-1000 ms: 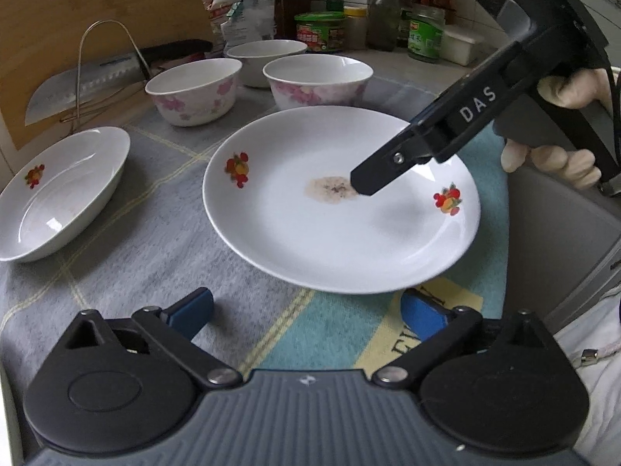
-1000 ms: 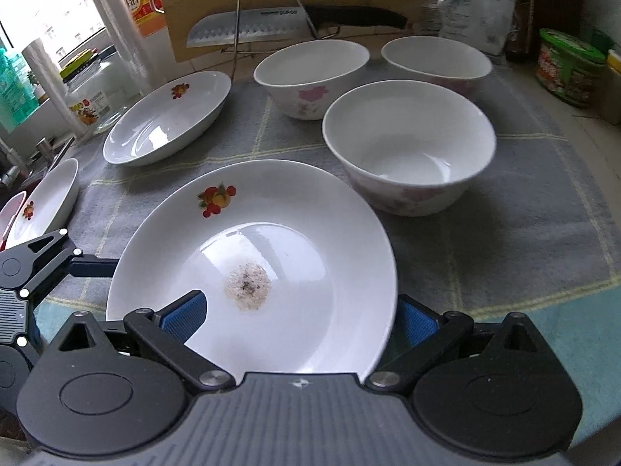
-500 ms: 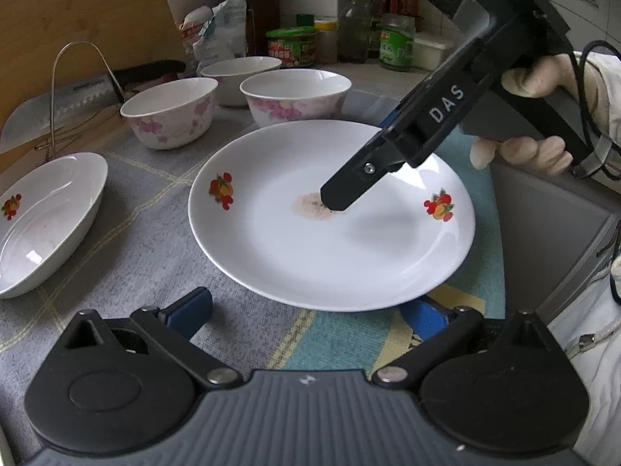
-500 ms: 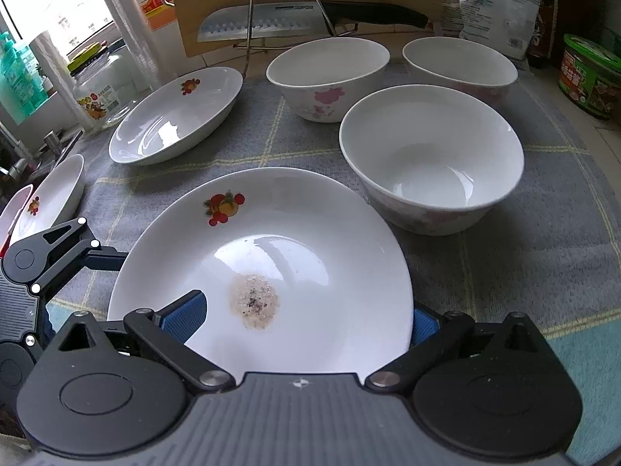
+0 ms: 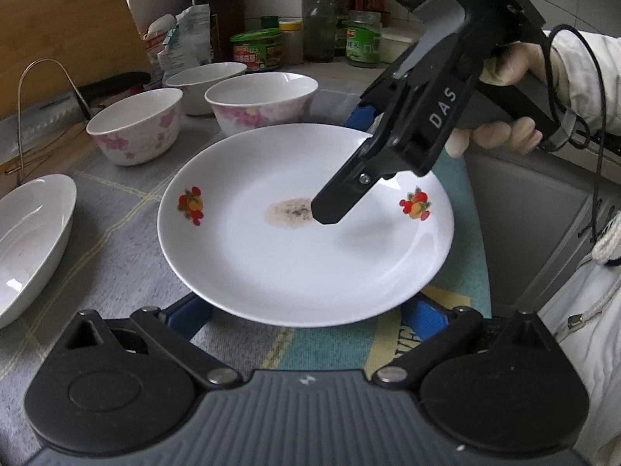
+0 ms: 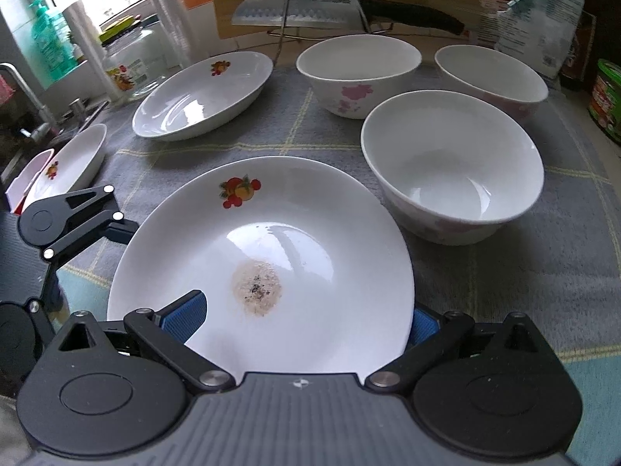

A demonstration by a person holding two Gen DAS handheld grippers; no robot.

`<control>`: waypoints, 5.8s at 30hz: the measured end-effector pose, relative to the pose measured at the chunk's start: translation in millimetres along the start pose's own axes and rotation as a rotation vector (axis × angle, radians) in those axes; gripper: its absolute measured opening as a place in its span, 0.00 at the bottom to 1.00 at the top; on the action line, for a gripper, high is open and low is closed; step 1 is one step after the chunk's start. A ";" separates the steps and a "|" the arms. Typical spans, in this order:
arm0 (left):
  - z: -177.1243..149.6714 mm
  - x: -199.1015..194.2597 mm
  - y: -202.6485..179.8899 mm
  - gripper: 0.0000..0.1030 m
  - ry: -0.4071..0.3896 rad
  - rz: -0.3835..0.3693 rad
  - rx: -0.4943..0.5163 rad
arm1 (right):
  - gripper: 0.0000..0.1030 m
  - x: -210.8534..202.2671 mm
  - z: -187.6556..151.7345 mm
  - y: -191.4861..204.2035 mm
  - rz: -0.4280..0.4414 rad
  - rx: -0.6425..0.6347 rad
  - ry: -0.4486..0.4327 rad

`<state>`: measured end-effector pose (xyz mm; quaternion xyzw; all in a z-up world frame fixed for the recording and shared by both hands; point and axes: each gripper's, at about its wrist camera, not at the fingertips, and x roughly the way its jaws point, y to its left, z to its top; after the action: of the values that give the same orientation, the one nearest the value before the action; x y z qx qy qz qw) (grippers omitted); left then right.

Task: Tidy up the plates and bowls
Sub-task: 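Lift the stained plate with the right tool and carry it toward the left tool's plate, then lower the stained plate onto the plate held by the left tool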

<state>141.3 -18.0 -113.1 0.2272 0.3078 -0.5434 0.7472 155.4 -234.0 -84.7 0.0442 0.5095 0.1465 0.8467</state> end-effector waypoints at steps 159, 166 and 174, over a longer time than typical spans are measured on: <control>-145.5 -192.7 117.0 0.99 -0.003 0.268 -0.296 | 1.00 121.2 140.1 268.5 0.250 -0.394 0.105; -143.2 -191.2 125.9 0.99 0.020 0.246 -0.320 | 1.00 126.7 143.3 270.0 0.226 -0.379 0.115; -141.1 -188.0 134.0 0.99 0.062 0.202 -0.359 | 1.00 130.9 146.2 274.3 0.196 -0.372 0.128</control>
<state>197.5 244.5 -79.3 0.1367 0.3981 -0.3947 0.8167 285.1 76.7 -64.8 -0.0730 0.5195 0.3221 0.7881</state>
